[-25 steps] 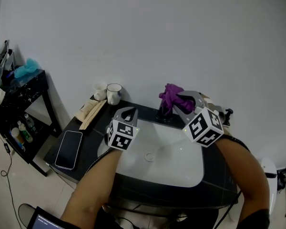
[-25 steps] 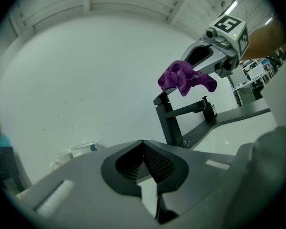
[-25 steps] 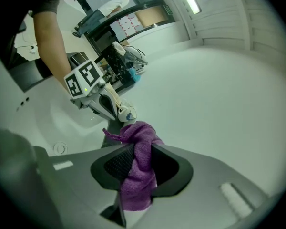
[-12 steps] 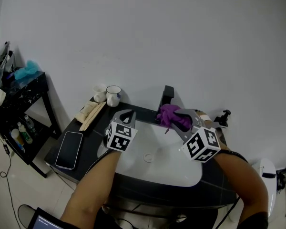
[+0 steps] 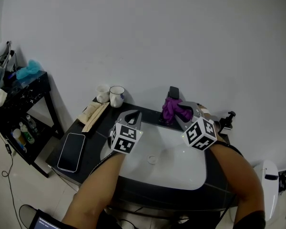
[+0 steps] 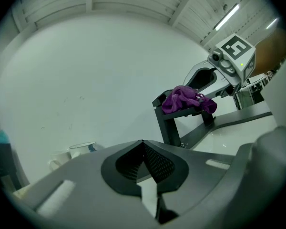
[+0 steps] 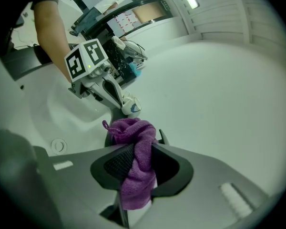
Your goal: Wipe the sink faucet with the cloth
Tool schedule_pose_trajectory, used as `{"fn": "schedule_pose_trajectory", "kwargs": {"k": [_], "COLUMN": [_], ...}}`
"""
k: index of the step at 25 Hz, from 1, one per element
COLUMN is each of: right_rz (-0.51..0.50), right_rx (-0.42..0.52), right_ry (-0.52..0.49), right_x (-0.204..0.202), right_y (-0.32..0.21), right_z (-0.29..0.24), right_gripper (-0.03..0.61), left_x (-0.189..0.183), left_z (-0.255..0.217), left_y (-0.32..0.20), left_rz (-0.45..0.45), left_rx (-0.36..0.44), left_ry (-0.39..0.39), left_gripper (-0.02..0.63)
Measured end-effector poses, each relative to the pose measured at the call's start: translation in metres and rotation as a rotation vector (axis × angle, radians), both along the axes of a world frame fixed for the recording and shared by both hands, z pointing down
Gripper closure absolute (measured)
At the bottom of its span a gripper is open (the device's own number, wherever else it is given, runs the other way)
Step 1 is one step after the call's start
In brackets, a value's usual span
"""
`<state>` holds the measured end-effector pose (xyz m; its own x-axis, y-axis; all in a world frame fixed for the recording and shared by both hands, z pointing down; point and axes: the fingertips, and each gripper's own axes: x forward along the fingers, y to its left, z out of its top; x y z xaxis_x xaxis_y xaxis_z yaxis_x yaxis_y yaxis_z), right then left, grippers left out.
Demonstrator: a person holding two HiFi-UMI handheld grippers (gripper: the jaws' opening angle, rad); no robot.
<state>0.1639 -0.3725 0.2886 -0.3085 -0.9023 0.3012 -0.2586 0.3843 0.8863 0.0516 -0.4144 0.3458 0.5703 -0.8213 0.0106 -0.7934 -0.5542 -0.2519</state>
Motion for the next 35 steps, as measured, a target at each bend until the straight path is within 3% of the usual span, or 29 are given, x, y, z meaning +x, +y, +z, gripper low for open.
{"fn": "schedule_pose_trajectory", "kwargs": {"k": [12, 24, 35], "right_rz": [0.033, -0.038, -0.141], "right_rx": [0.036, 0.066, 0.006], "right_ry": [0.055, 0.11, 0.084], "right_x": [0.006, -0.012, -0.027], "right_y": [-0.018, 0.032, 0.101], "right_z": [0.003, 0.007, 0.046], "right_gripper": [0.471, 0.472, 0.471], "left_x": [0.006, 0.012, 0.006], "left_z": [-0.004, -0.003, 0.005], "left_y": [0.001, 0.006, 0.007], "left_rz": [0.022, 0.037, 0.034], "left_rx": [0.016, 0.016, -0.025], "left_ry": [0.003, -0.02, -0.009], "left_gripper": [0.597, 0.597, 0.597]}}
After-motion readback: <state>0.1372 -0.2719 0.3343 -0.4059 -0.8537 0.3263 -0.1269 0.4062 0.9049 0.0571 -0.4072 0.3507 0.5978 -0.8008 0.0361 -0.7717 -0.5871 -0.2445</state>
